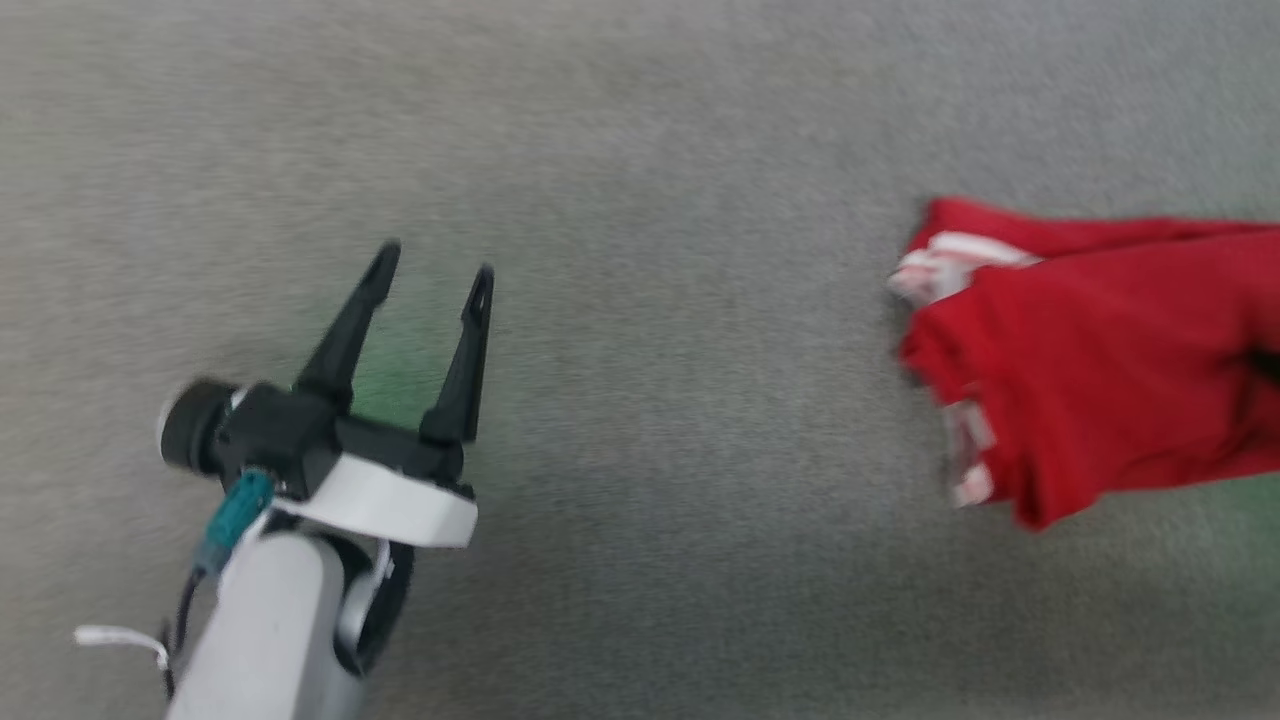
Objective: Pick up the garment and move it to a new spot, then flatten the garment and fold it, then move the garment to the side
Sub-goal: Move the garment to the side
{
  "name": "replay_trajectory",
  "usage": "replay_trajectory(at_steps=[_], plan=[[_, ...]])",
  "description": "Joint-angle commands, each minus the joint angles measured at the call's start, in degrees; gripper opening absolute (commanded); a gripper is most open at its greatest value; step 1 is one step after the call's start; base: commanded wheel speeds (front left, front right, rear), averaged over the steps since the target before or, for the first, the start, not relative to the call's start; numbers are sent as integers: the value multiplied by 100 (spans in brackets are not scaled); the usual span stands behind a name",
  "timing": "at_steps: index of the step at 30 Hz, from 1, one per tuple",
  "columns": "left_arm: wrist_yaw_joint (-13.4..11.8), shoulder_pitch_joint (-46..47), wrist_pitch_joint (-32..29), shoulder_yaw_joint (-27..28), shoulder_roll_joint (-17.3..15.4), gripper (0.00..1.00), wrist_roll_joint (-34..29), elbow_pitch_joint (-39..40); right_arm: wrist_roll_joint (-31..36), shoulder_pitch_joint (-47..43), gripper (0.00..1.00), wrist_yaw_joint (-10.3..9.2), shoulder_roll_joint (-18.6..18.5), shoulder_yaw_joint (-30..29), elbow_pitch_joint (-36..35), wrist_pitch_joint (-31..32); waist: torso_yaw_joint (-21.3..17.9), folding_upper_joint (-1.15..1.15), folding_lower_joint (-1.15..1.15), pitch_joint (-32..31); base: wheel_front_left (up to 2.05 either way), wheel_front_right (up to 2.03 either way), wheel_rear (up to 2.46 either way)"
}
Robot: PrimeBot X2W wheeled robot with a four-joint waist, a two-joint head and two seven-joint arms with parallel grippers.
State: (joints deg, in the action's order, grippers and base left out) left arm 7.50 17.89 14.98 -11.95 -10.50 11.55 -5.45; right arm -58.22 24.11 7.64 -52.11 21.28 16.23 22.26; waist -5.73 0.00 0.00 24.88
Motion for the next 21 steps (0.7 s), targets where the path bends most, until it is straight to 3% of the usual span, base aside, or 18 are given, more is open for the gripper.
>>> replay_trajectory(at_steps=[1,11,21], plan=[[-6,146,26,-34,-81,100,-65,18,-24,65,0,-29,-27,-56,70,-81,-287,0,0,273,0,0,0],[-6,2009,26,-812,-692,100,-122,22,-153,945,0,-18,-303,-508,1357,-826,-740,0,0,1360,0,0,0],[-6,3930,26,-1423,-588,100,-155,-92,123,2411,0,-17,-274,-676,3228,-1393,-715,0,0,2136,0,0,0]])
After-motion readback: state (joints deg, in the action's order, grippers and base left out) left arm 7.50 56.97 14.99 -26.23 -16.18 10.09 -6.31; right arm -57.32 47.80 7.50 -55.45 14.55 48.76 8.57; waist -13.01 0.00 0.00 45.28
